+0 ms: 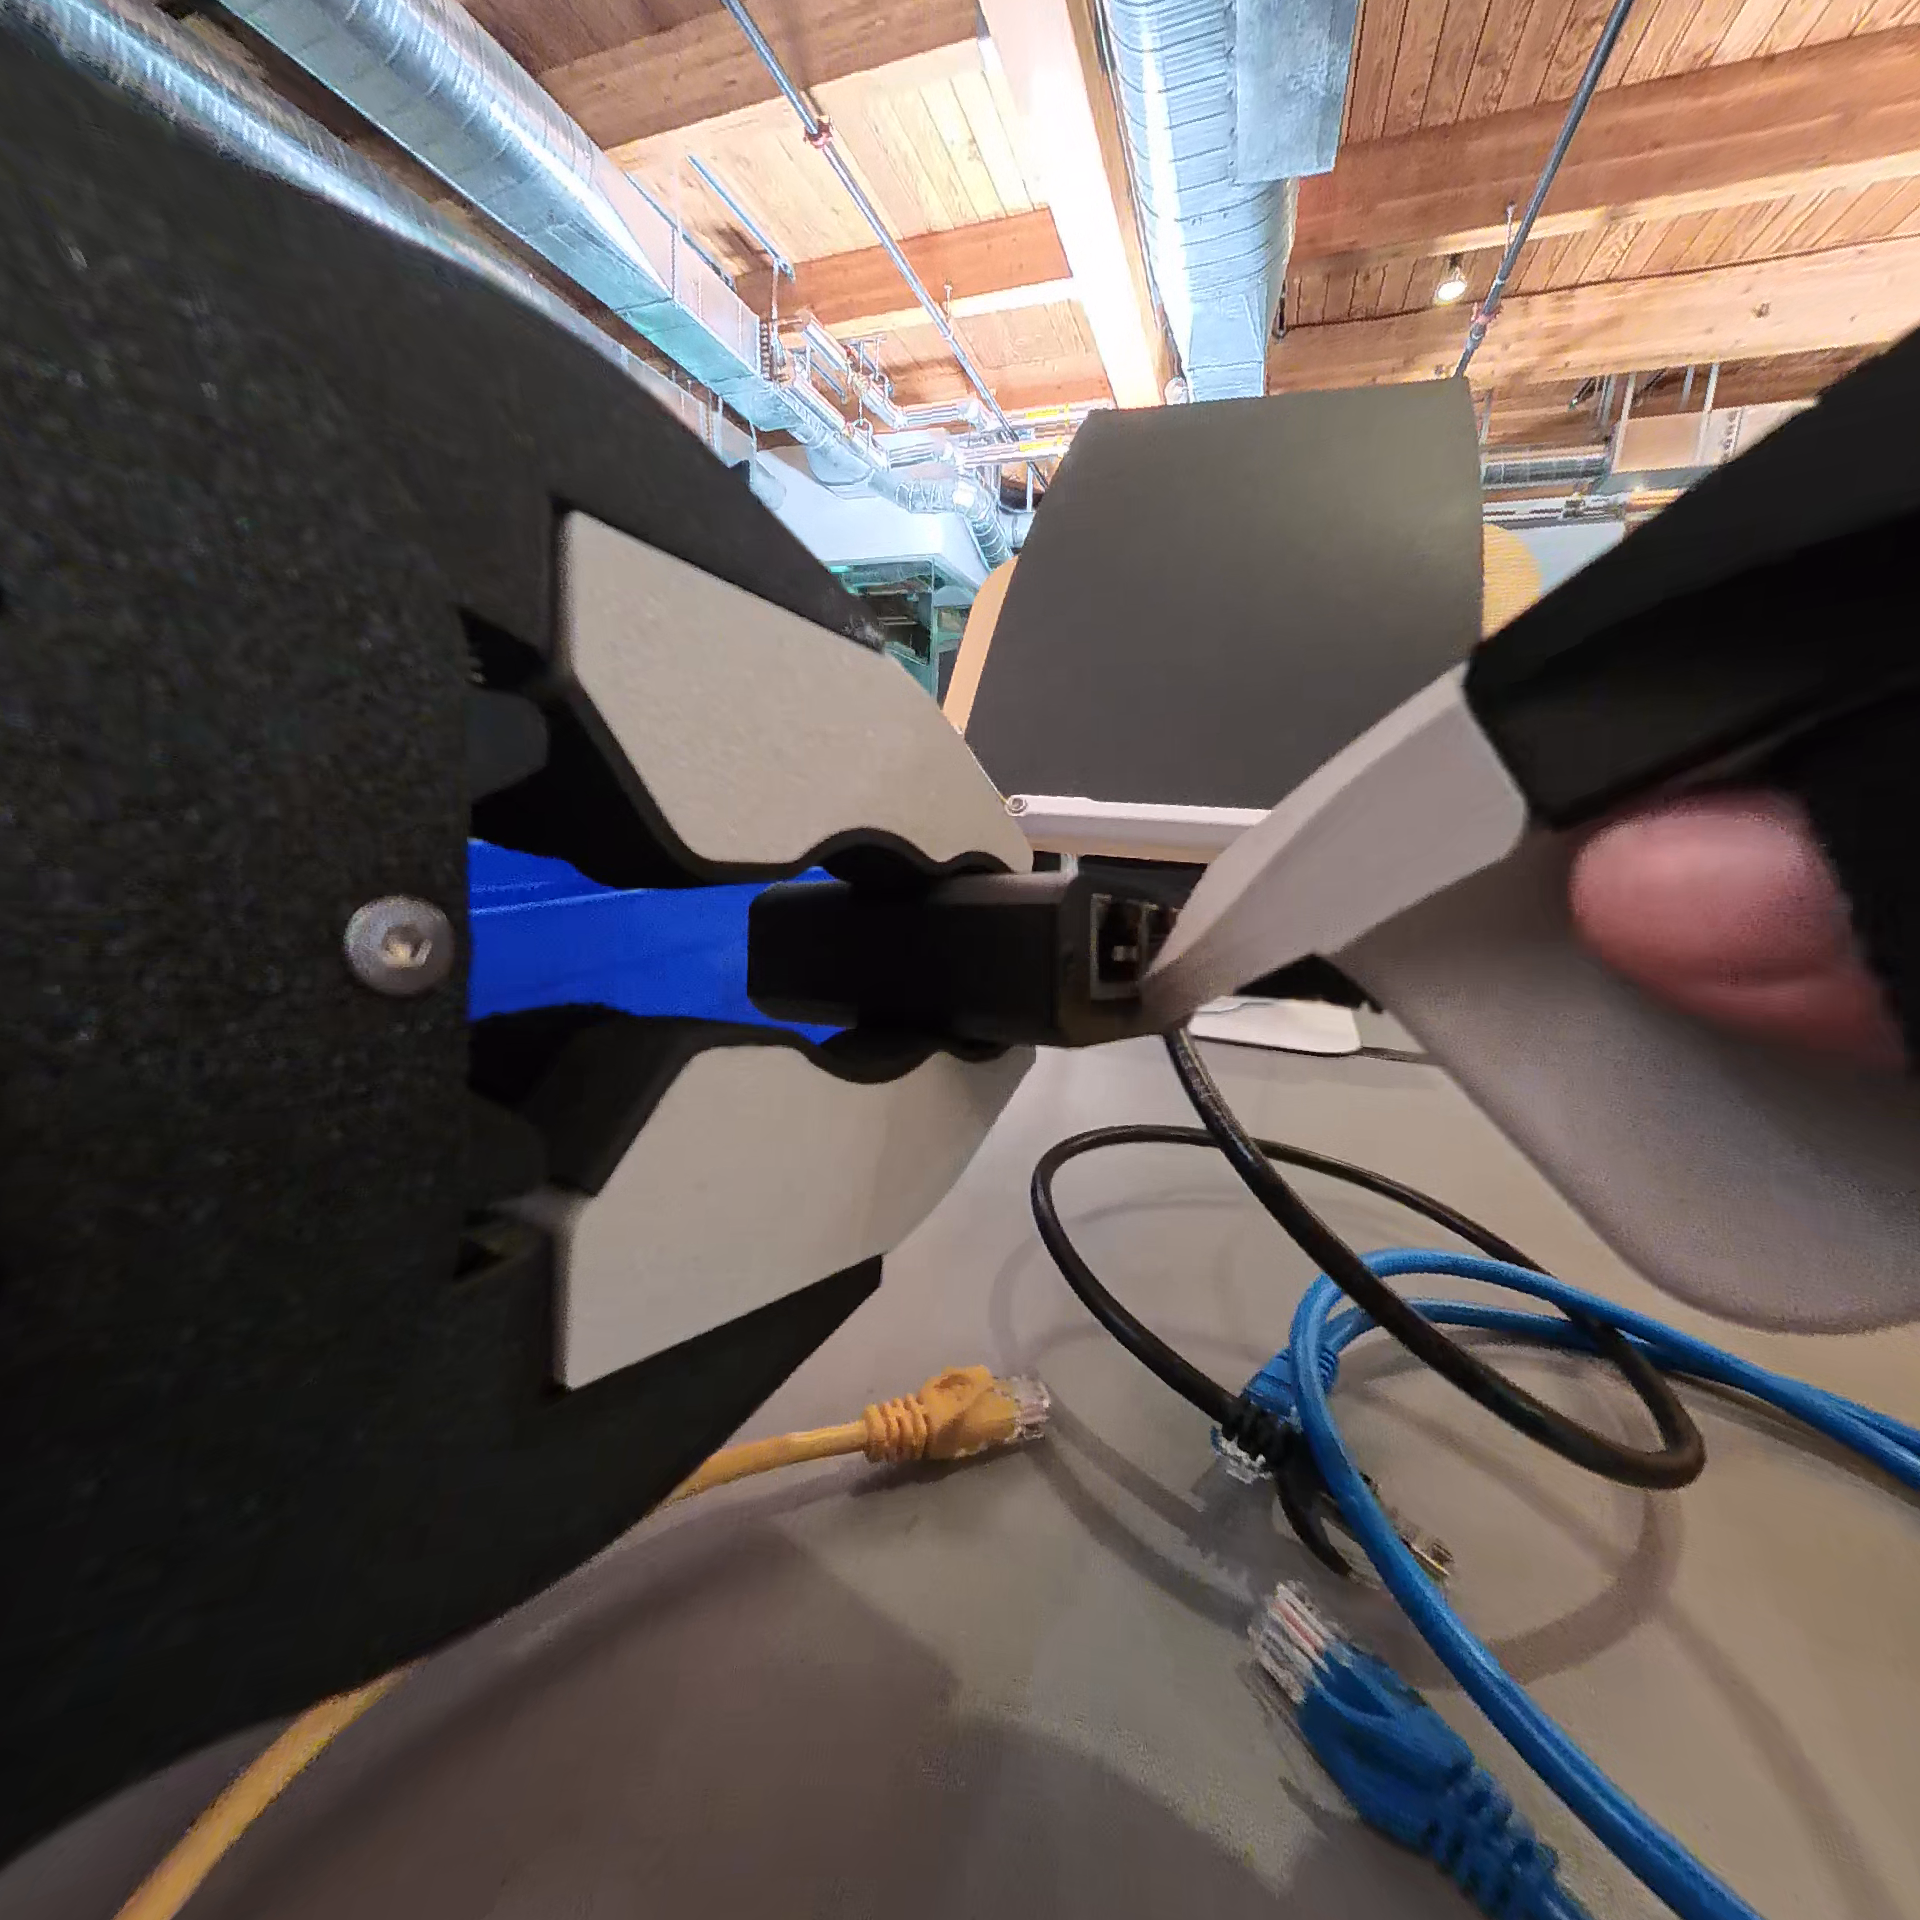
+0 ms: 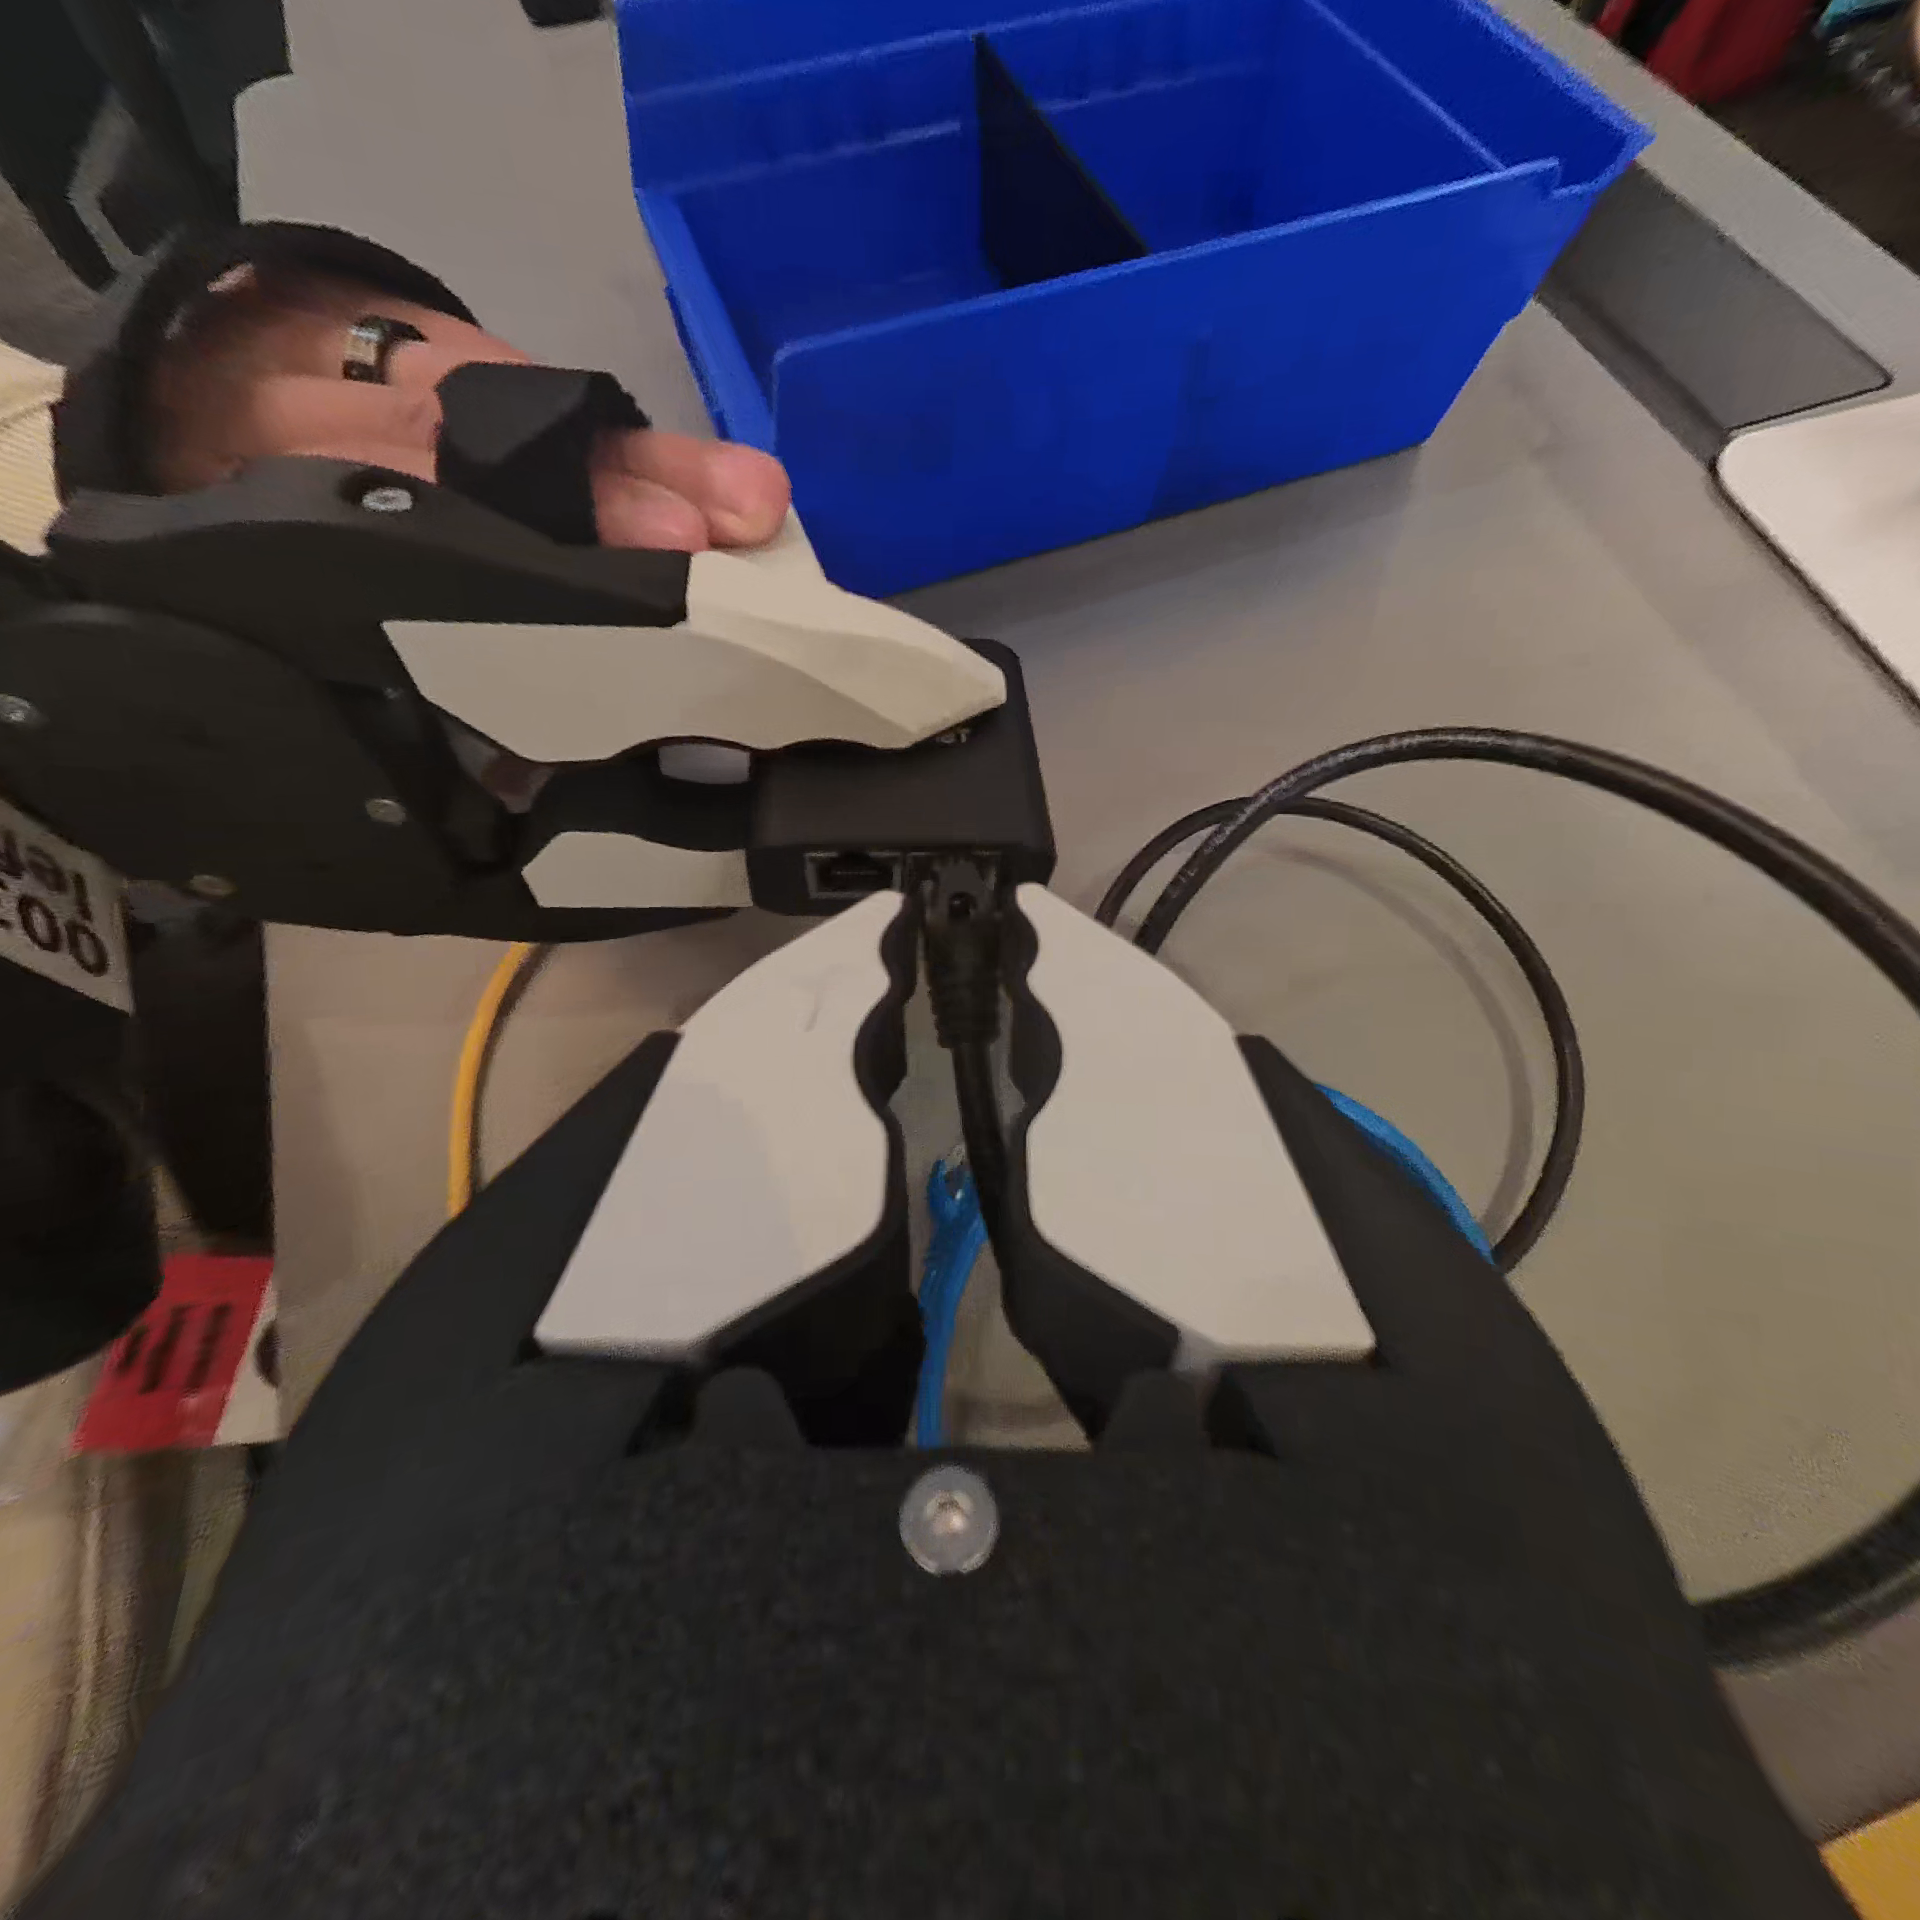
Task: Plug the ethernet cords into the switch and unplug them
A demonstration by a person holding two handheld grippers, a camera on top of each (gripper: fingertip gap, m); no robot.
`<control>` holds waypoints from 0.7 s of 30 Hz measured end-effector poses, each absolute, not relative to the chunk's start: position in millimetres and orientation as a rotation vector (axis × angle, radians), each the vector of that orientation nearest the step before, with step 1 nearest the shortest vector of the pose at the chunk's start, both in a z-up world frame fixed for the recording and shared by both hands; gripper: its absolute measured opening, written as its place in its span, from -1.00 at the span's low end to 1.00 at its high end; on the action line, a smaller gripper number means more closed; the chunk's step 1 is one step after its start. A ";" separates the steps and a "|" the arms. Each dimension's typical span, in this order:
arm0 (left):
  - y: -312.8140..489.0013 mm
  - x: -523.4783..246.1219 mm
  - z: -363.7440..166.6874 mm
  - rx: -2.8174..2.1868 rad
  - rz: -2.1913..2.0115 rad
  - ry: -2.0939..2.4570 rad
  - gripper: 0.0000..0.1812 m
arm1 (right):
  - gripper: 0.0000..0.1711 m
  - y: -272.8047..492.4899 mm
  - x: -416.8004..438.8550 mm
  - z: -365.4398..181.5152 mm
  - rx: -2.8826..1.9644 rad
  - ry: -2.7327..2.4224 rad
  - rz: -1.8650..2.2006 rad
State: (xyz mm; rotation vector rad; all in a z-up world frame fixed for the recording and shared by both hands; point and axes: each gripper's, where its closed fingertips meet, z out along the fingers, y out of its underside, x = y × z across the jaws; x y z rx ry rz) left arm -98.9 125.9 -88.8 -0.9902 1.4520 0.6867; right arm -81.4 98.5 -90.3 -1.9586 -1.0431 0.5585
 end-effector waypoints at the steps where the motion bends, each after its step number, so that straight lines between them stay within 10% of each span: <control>1: 126.5 -99.3 -90.0 -0.990 0.686 1.459 -0.74 | -0.84 98.5 -81.5 -91.0 -1.950 -1.039 0.548; 17: 146.4 -117.7 -85.6 -1.213 0.648 1.396 -0.74 | -0.85 75.4 -49.4 -126.8 -2.121 -1.078 0.534; 21: 145.0 -122.0 -83.0 -1.241 0.540 1.356 -0.74 | -0.52 77.6 -42.4 -152.7 -2.206 -1.061 0.520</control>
